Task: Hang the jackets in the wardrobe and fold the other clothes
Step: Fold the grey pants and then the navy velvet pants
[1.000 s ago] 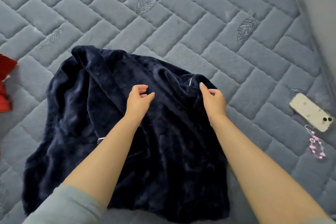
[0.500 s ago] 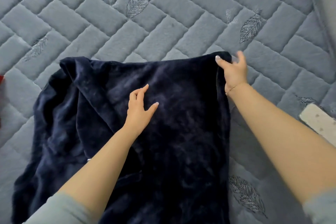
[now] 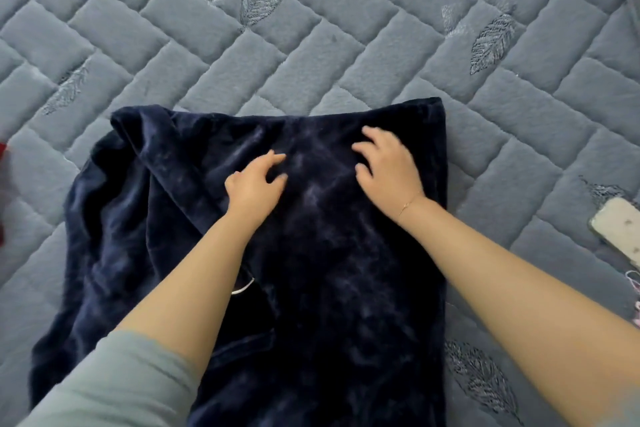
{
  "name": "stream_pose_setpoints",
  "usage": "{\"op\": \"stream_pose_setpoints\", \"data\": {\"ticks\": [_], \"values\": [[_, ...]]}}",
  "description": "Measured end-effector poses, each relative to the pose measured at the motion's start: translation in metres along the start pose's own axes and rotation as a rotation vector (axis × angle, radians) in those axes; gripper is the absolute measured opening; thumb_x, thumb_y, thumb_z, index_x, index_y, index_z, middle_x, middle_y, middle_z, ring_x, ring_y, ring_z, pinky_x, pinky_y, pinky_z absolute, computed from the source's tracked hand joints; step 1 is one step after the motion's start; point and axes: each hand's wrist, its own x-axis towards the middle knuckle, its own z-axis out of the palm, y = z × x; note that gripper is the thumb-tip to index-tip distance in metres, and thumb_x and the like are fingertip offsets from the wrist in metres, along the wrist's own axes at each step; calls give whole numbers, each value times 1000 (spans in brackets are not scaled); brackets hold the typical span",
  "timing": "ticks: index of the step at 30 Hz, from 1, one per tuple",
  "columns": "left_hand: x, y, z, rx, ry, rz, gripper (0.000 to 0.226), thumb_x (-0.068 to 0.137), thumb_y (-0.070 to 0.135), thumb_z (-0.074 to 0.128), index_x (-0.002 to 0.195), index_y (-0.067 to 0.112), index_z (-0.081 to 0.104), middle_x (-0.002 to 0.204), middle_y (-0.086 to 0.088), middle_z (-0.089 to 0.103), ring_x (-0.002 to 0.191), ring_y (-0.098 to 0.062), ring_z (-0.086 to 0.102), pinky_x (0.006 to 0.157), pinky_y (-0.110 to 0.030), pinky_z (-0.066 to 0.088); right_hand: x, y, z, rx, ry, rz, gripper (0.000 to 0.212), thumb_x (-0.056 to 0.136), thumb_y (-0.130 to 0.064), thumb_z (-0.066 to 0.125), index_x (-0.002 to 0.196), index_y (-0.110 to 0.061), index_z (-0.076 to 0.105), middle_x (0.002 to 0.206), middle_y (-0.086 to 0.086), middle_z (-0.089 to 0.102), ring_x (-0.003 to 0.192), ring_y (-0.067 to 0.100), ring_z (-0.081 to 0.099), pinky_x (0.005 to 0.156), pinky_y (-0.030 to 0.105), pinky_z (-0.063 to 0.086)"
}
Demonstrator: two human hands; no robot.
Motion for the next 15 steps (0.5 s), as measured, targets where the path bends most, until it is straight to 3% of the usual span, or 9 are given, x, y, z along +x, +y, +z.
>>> {"op": "stream_pose_setpoints", "data": {"ticks": [2, 4, 6, 7, 9, 12, 13, 15], "values": [[-19, -20, -20, -91, 406, -135, 41, 86, 24, 64, 126, 29, 59, 139, 6, 52, 129, -19, 47, 108, -41, 26, -10, -30, 17, 53, -155, -101, 46, 95, -29, 55, 139, -16, 51, 155, 5, 33, 146, 22, 23, 117, 36, 16], [-48, -50, -29, -86, 625, -468, 58, 80, 28, 73, 133, 24, 50, 146, -1, 41, 133, -27, 39, 105, -51, 29, -21, -53, 37, 40, -402, -94, 59, 96, -46, 51, 149, -25, 35, 162, 2, 14, 150, 20, 4, 120, 47, 3], [-79, -74, -24, -220, 483, -803, 83, 76, 37, 78, 144, 19, 34, 151, -10, 30, 136, -35, 30, 105, -56, 29, -29, -65, 56, -109, -564, -69, 74, 93, -54, 51, 154, -30, 16, 163, 4, -12, 149, 24, -16, 116, 58, -5], [-92, -83, -20, -247, 358, -846, 86, 77, 38, 78, 146, 15, 30, 150, -14, 29, 135, -36, 31, 105, -54, 29, -33, -68, 62, -178, -574, -66, 79, 93, -55, 52, 155, -31, 9, 161, 5, -21, 147, 27, -22, 115, 61, -5], [-103, -102, -17, -263, 211, -739, 66, 84, 29, 73, 138, 9, 40, 139, -17, 45, 121, -33, 46, 97, -44, 37, -36, -69, 66, -219, -548, -61, 82, 93, -54, 52, 155, -32, 2, 159, 5, -27, 146, 28, -25, 115, 63, -4], [-84, -107, -49, -415, 74, -582, 19, 89, 13, 65, 106, 2, 64, 100, -19, 69, 90, -29, 63, 81, -38, 51, -35, -65, 62, -154, -559, -63, 79, 94, -50, 53, 154, -35, 5, 160, 1, -24, 147, 24, -23, 116, 59, -5], [-73, -98, -66, -543, 36, -559, 12, 90, 9, 63, 98, 0, 66, 89, -19, 70, 81, -28, 63, 77, -36, 54, -35, -63, 59, -107, -563, -54, 76, 95, -46, 54, 154, -35, 8, 161, 0, -22, 147, 22, -22, 116, 57, -6], [-38, -66, -113, -1021, 20, -530, 8, 94, 5, 57, 93, 2, 64, 79, -12, 68, 72, -22, 63, 73, -29, 56, -36, -60, 52, -5, -549, -22, 68, 97, -36, 54, 154, -33, 17, 162, -3, -15, 148, 17, -18, 119, 53, -6]]}}
